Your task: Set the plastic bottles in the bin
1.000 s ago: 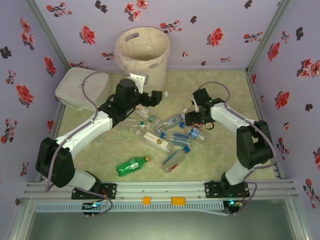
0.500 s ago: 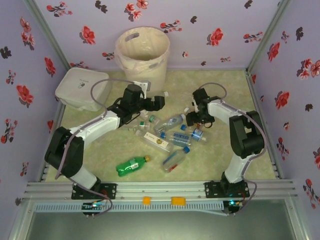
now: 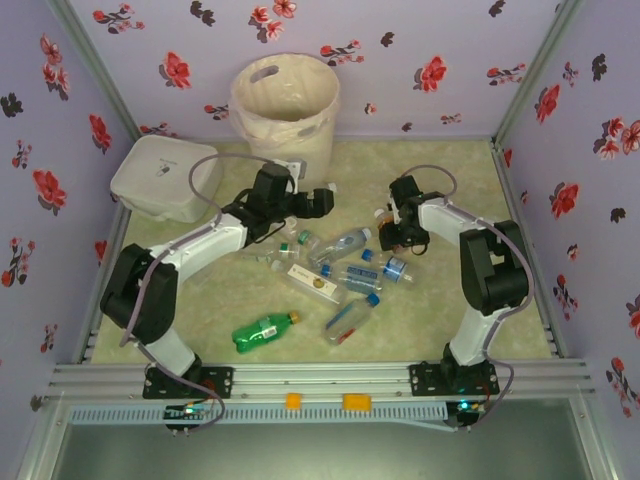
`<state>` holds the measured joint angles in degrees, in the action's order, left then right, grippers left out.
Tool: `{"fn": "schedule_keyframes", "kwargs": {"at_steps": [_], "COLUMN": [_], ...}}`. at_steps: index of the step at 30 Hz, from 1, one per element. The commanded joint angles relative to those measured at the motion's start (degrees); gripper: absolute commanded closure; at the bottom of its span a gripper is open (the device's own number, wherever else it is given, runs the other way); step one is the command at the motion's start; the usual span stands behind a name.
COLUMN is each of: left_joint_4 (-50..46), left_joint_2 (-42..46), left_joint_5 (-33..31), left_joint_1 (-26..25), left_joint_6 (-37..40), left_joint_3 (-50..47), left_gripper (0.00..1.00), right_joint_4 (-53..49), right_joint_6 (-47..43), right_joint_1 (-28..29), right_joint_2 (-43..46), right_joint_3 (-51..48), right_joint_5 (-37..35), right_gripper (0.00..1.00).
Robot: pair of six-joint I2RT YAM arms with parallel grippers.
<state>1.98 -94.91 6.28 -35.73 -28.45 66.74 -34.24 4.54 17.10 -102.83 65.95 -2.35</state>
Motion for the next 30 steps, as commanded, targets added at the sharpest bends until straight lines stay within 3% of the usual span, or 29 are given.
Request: {"fn": "schedule_keyframes", "kwargs": {"at_steps": [1, 11, 17, 24, 30], "left_joint_4": [-1.41, -3.13, -3.31, -9.16, -8.60], "left_joint_2": [-0.70, 0.61, 1.81, 1.27, 4.16], "left_joint_5": [0.74, -0.23, -3.00, -6.64, -12.27], "left_joint_1": [-0.03, 1.14, 2.06, 2.24, 2.24], "left_joint_6": [-1.01, -0.91, -1.83, 2.74, 5.76], "left_joint_3": [1.73, 0.64, -0.78, 0.20, -4.75], "left_gripper": [0.00, 0.00, 0.00, 0.00, 0.00], "right_joint_4": [0.79, 2.85, 6.61, 10.22, 13.31], "right_joint_6": [-0.05, 1.67, 4.36, 6.64, 8.24], "right_joint_1": [-0.62, -1.48, -2.98, -4.95, -5.24], "right_joint_2": [0.05, 1.60, 4.95, 10.88, 16.99], "right_joint_3": [-0.06, -1.62, -3.94, -4.80, -4.71], "right_joint_5": [0.17, 1.91, 4.57, 7.26, 10.70], "right_gripper": [0.35, 0.50, 0.54, 0.56, 0.57]}}
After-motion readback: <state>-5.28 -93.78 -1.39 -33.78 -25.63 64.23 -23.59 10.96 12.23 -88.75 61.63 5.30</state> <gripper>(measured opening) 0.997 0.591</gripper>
